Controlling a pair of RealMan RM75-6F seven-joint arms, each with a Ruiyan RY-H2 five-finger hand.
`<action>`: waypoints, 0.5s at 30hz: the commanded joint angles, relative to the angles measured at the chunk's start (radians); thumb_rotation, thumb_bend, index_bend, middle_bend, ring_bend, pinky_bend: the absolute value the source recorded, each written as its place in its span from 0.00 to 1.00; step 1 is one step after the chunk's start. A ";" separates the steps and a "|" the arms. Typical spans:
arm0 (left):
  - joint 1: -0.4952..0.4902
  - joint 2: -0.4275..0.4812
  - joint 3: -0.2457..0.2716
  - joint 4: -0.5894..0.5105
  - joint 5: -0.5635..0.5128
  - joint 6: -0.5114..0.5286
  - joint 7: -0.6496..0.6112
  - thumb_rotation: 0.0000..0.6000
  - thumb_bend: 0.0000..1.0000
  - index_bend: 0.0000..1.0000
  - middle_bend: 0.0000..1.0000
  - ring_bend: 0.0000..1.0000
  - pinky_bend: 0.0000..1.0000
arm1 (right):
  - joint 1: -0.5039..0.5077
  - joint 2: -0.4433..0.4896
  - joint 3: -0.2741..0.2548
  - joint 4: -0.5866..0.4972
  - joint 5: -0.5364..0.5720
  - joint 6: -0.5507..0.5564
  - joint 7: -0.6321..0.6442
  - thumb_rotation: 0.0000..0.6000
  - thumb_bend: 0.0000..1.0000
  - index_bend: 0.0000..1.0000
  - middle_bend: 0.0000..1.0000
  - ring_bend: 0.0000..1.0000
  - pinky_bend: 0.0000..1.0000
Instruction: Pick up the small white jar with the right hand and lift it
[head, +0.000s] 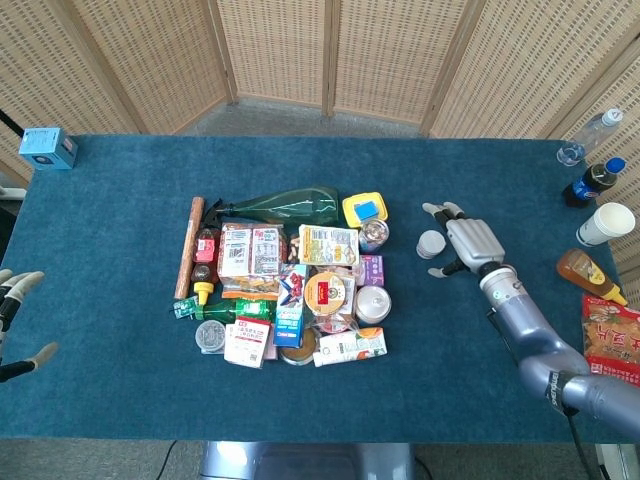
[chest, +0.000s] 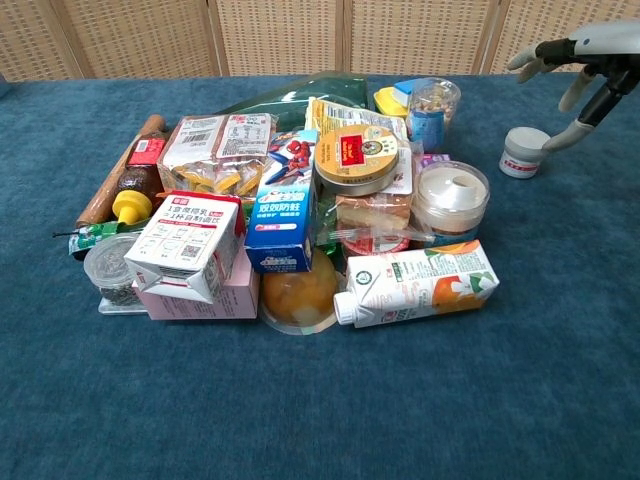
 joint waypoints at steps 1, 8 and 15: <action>0.002 0.001 0.001 0.000 -0.001 0.001 0.001 1.00 0.00 0.15 0.23 0.16 0.00 | 0.024 -0.018 -0.003 0.044 0.015 -0.035 0.003 1.00 0.11 0.00 0.13 0.01 0.30; 0.009 0.001 0.001 -0.001 -0.003 0.011 0.003 1.00 0.00 0.15 0.23 0.16 0.00 | 0.052 -0.043 -0.008 0.118 0.034 -0.081 0.021 1.00 0.11 0.00 0.14 0.02 0.30; 0.017 0.002 0.002 0.003 -0.005 0.021 0.000 1.00 0.00 0.15 0.24 0.16 0.00 | 0.074 -0.078 -0.020 0.191 0.047 -0.124 0.032 1.00 0.11 0.00 0.15 0.04 0.32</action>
